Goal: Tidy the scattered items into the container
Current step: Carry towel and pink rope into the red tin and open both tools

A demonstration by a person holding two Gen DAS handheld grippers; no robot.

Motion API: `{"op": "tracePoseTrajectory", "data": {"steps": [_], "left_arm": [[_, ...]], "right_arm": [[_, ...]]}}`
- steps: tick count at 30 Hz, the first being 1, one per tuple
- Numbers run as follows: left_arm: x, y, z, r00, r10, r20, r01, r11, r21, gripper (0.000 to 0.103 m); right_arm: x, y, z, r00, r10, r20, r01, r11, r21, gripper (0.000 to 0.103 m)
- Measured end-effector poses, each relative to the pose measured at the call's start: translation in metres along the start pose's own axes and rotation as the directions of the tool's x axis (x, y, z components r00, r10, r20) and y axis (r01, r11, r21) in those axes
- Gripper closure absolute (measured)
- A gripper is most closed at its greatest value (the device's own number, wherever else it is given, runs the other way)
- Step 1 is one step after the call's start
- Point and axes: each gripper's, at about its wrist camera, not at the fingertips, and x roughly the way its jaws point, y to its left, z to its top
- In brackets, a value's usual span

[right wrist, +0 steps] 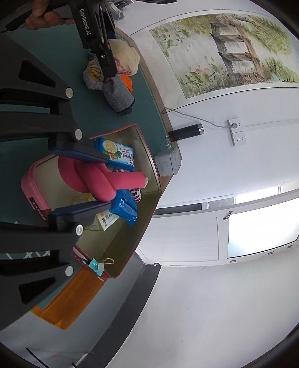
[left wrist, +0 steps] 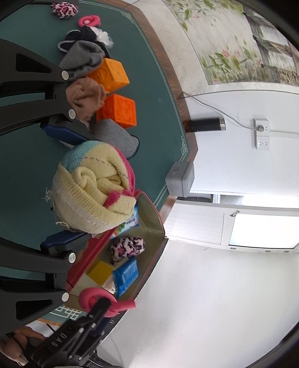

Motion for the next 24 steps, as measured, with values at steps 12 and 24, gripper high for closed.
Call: {"op": "tracePoseTrajectory", "data": {"steps": [12, 24], "left_arm": [[0.025, -0.03, 0.03, 0.998, -0.063, 0.007, 0.063, 0.998, 0.023, 0.037], [0.067, -0.051, 0.044, 0.992, -0.11, -0.057, 0.112, 0.993, 0.034, 0.037]], "right_arm": [[0.016, -0.017, -0.004, 0.998, -0.012, -0.054, 0.013, 1.0, 0.018, 0.065], [0.005, -0.022, 0.002, 1.0, -0.013, -0.003, 0.013, 0.999, 0.052, 0.048]]}}
